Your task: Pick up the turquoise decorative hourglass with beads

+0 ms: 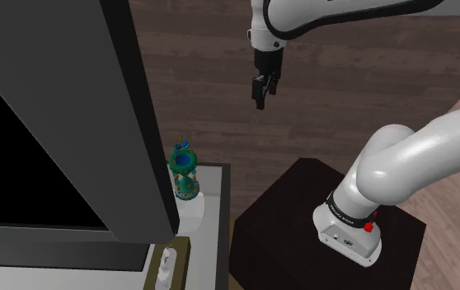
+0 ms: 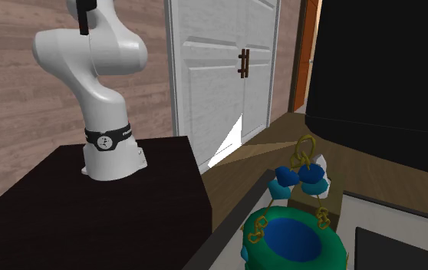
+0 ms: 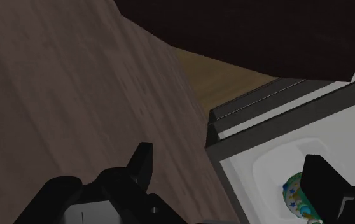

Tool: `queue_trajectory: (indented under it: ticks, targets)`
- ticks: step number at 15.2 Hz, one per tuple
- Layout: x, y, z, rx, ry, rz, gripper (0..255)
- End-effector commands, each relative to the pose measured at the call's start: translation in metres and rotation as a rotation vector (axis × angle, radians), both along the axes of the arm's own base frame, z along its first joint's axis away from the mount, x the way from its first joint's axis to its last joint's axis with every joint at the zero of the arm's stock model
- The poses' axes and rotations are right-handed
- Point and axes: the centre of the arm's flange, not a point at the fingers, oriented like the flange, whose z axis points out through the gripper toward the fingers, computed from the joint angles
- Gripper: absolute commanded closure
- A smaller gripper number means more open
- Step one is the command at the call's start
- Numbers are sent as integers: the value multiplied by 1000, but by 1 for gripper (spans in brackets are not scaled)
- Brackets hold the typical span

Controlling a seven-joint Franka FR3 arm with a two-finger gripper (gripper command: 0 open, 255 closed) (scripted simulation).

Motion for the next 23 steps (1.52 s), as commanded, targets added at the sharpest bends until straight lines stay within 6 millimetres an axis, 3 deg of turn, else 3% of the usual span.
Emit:
queue_trajectory:
  ticks: [1,12,23]
  targets:
    - [17,14,-10,14,-2,51,0]
    - [89,119,-58,88,-10,325,0]
    - [130,244,-98,162,-18,599,0]
